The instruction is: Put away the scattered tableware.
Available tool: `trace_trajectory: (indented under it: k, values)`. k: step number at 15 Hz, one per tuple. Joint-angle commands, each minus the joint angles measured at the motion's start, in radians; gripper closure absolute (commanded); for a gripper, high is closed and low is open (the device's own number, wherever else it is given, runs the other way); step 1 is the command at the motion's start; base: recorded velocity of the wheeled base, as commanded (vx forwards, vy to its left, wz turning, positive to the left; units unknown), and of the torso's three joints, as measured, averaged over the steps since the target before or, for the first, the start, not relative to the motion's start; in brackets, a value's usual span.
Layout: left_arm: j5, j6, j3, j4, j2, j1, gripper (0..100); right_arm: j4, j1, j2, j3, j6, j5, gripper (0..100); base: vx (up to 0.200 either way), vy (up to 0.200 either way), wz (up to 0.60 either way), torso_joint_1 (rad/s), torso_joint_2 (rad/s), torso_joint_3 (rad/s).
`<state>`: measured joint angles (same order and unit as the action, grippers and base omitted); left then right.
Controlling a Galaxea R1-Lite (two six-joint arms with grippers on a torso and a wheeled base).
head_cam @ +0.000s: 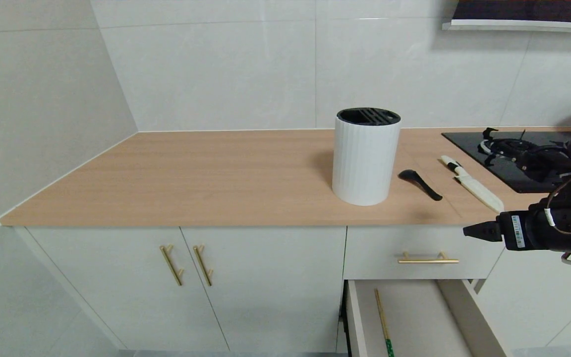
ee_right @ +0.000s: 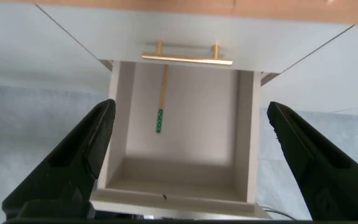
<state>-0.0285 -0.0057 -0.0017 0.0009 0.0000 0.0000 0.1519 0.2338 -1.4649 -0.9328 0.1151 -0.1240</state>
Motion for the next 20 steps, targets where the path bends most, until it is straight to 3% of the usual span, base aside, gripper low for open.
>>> trace_trajectory:
  k: [1,5,7,9,11,14,20]
  values:
    - [-0.001,0.000,0.000,0.001,0.000,0.000,0,0.000,0.001,-0.005,0.000,0.000,0.001,0,0.000,0.000,0.00,0.207,-0.51,-0.305]
    - [-0.001,0.000,0.000,0.001,0.000,0.000,0,-0.005,-0.030,-0.006,-0.001,-0.020,0.032,0,0.000,0.000,0.00,0.177,-0.44,-0.250]
    - [-0.001,0.000,0.000,0.001,0.000,0.000,0,-0.075,-0.076,-0.040,-0.031,-0.091,0.083,0,0.000,0.000,0.00,0.046,-0.10,-0.056]
    - [-0.001,0.000,0.000,0.001,0.000,0.000,0,-0.158,-0.142,-0.137,-0.110,-0.130,0.138,0,0.000,0.000,0.00,0.000,0.00,0.000]
    - [-0.001,0.000,0.000,0.001,0.000,0.000,0,-0.157,-0.217,-0.310,-0.319,-0.186,0.245,0,0.000,0.000,0.00,0.000,0.00,0.000]
    - [-0.001,0.000,0.000,0.001,0.000,0.000,0,-0.152,-0.223,-0.465,-0.426,-0.344,0.304,0,0.000,0.000,0.00,0.000,0.00,0.000]
    - [-0.001,0.000,0.000,0.001,0.000,0.000,0,-0.158,-0.188,-0.627,-0.506,-0.373,0.342,0,0.000,0.000,0.00,0.000,0.00,0.000]
